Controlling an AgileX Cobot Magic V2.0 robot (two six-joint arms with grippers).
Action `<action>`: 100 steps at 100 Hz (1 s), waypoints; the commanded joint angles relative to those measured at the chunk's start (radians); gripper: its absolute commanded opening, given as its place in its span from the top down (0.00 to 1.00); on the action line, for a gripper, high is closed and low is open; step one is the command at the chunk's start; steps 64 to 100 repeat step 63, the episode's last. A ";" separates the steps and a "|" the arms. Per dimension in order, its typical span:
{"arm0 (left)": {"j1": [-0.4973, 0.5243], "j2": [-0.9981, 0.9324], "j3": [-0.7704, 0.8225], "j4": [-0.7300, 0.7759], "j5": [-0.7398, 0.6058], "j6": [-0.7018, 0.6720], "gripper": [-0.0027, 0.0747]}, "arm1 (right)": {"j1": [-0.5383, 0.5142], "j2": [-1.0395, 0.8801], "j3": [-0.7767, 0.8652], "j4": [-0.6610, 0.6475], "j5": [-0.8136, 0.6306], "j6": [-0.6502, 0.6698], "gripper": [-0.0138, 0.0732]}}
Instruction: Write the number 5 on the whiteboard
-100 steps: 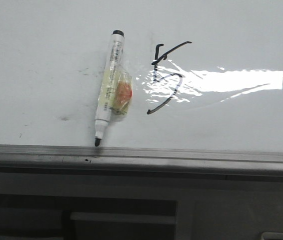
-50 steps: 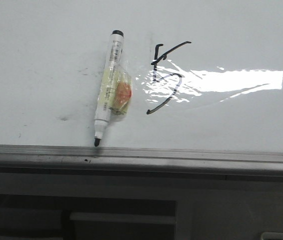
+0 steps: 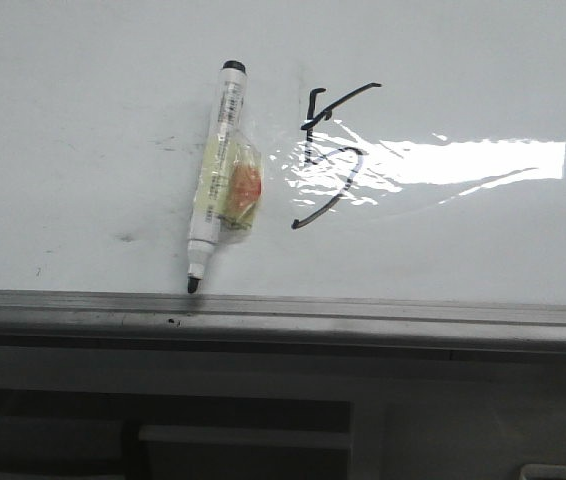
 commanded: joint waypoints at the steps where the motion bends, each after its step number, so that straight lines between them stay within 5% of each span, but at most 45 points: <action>1: 0.003 -0.025 0.026 -0.012 -0.053 -0.011 0.99 | -0.014 -0.011 0.022 -0.004 -0.001 0.002 0.92; 100: 0.003 -0.025 0.026 -0.012 -0.053 -0.011 0.99 | -0.014 -0.011 0.022 -0.004 -0.007 0.002 0.92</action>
